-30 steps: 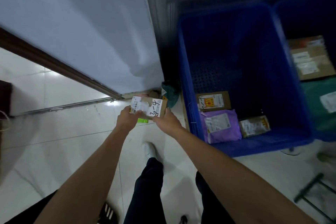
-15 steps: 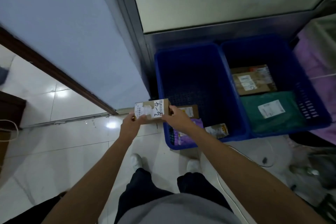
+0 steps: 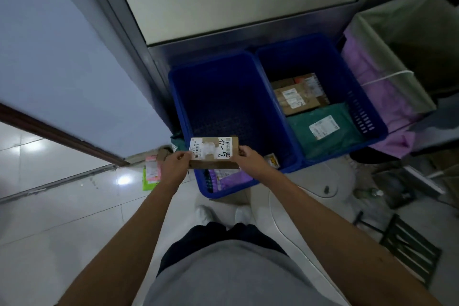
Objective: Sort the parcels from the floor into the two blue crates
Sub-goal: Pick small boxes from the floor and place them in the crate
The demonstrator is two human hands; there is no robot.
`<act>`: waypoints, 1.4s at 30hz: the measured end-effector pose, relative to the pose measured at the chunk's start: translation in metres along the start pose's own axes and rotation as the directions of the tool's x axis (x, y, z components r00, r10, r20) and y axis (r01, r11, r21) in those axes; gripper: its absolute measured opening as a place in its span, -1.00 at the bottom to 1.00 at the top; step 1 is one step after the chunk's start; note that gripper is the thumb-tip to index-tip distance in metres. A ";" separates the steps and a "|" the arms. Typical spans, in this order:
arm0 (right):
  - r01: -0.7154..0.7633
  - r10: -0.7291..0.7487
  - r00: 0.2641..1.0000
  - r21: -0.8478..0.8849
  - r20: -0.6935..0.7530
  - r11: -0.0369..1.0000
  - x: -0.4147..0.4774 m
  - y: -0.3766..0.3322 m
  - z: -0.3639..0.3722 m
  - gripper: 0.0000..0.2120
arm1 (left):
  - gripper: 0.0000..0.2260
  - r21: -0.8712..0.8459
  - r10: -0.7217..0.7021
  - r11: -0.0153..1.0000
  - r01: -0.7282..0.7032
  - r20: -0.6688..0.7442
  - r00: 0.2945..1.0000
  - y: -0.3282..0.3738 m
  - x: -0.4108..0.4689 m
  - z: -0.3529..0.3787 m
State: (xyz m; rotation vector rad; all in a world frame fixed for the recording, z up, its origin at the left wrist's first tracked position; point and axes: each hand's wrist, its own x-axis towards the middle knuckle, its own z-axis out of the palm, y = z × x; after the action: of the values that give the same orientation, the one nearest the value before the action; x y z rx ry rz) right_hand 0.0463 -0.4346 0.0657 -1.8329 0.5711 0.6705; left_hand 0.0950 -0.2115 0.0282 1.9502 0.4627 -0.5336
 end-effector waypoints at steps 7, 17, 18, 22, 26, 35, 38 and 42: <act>-0.046 0.026 0.981 -0.102 -0.190 0.994 0.011 -0.006 -0.019 -0.64 | -0.82 0.060 0.060 0.996 -0.071 0.176 0.982 0.023 0.018 0.020; -0.021 -0.112 0.962 -0.474 -0.249 0.880 0.056 -0.020 -0.081 -0.42 | -0.81 0.146 0.051 0.986 -0.086 0.227 0.973 0.068 0.047 0.065; -0.007 -0.123 0.967 -0.508 -0.221 0.861 0.064 -0.021 -0.088 -0.33 | -0.82 0.145 0.033 0.987 -0.064 0.211 0.977 0.073 0.049 0.070; 0.071 -0.167 0.982 -0.634 -0.092 0.770 0.090 -0.017 -0.115 -0.13 | -0.84 0.144 -0.032 0.990 0.012 0.136 0.990 0.080 0.057 0.099; 0.149 -0.170 0.984 -0.719 0.043 0.679 0.121 -0.009 -0.136 -0.20 | -0.92 0.142 -0.113 0.984 0.104 0.060 0.992 0.085 0.062 0.134; 0.200 -0.084 0.979 -0.815 0.184 0.544 0.204 0.038 -0.159 -0.37 | -0.71 0.141 -0.233 0.964 0.225 0.043 0.972 0.056 0.115 0.211; 0.172 -0.039 0.983 -0.819 0.180 0.547 0.241 0.059 -0.156 -0.41 | -0.71 0.172 -0.252 0.956 0.236 0.073 0.965 0.044 0.144 0.227; 0.109 -0.011 0.993 -0.867 0.119 0.485 0.285 0.086 -0.136 -0.46 | -0.71 0.246 -0.305 0.930 0.273 0.102 0.947 0.005 0.188 0.250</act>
State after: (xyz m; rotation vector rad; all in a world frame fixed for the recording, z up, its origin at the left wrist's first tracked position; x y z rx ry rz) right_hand 0.2212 -0.6113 -0.1465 -2.7431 0.0333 1.1353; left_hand 0.2123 -0.4245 -0.1682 2.0579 0.6283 -0.9426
